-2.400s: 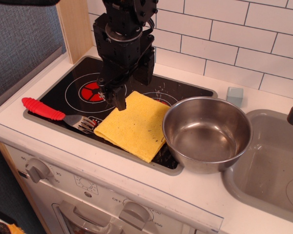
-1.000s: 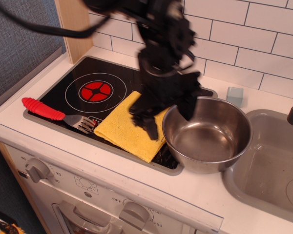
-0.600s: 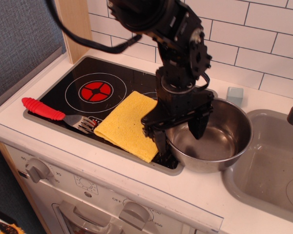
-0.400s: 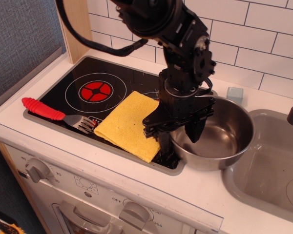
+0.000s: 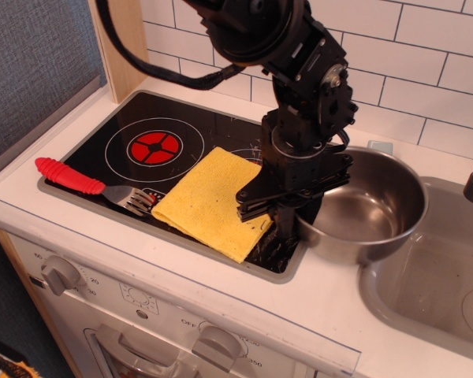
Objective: Move the pot onto the left burner.
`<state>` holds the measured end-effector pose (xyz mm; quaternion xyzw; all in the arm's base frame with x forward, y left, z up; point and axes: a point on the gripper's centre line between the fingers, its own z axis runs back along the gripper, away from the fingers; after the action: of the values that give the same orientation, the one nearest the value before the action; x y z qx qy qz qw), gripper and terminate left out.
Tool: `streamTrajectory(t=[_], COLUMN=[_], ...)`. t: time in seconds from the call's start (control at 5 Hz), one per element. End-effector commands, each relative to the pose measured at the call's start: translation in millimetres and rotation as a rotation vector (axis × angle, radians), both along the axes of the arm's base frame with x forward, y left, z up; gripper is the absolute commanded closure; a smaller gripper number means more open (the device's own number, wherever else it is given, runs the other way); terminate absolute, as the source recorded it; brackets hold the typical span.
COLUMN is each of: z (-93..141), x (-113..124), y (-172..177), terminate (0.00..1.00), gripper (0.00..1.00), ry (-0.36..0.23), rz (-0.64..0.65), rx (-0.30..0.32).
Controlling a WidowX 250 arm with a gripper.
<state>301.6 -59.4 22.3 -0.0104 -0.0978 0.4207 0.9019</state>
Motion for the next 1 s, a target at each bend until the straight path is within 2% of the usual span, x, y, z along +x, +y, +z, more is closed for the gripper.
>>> streamTrajectory(t=[0.0, 0.2, 0.4, 0.6, 0.8], z=[17.9, 20.2, 29.6, 45.3, 57.9], x=[-3.3, -6.1, -7.3, -7.9, -6.2], y=[5.5, 3.2, 3.7, 11.0, 24.3], terminate=[0.00, 0.00, 0.00, 0.00, 0.00], gripper=[1.00, 1.00, 1.00, 1.00, 1.00], ry=[-0.055, -0.063, -0.097, -0.156, -0.183], rz=[0.003, -0.022, -0.024, 0.002, 0.054], rx=[-0.028, -0.023, -0.028, -0.032, -0.032])
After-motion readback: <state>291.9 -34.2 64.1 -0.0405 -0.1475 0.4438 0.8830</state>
